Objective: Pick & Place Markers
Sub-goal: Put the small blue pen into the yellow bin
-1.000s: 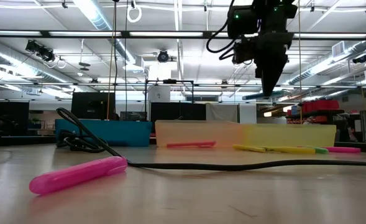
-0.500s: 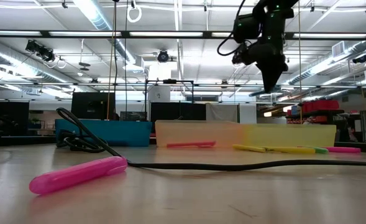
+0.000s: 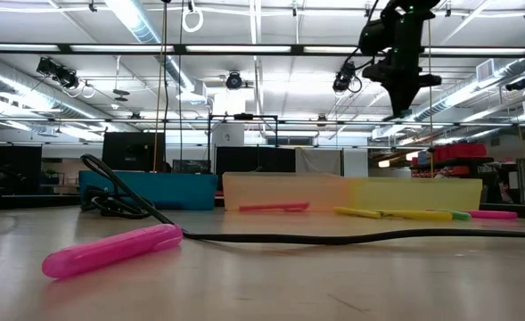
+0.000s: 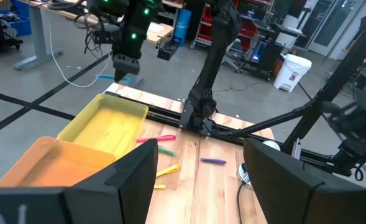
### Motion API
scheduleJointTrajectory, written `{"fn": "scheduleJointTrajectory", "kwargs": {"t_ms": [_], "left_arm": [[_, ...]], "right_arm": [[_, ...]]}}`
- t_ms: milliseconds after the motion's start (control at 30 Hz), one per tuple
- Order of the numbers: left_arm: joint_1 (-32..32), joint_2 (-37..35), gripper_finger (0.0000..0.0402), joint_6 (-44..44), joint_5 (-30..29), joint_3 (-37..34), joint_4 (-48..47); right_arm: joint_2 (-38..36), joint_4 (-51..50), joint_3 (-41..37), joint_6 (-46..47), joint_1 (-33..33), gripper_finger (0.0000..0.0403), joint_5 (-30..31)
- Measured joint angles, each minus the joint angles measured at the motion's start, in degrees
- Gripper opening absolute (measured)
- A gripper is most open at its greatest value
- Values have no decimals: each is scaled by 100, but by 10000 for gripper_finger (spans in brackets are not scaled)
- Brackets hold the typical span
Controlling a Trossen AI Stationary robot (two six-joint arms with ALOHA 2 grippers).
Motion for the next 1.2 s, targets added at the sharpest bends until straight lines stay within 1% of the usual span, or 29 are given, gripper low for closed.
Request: {"fn": "scheduleJointTrajectory", "kwargs": {"t_ms": [267, 467, 600, 933, 1067, 1200], "left_arm": [[0, 0, 243, 0, 0, 0, 0], [0, 0, 243, 0, 0, 0, 0], [0, 0, 243, 0, 2, 0, -2], [1, 0, 243, -3, 19, 0, -7], [0, 0, 243, -23, 62, 0, -30], [2, 0, 243, -22, 61, 0, -83]], "right_arm": [[13, -279, 8, 763, -487, 16, 38], [13, -279, 8, 968, -667, 16, 168], [196, -240, 8, 1042, -777, 16, 300], [1046, 250, 0, 1043, -799, 16, 338], [1156, 268, -19, 1044, -787, 16, 450], [1117, 391, -343, 1234, -779, 16, 448]]}}
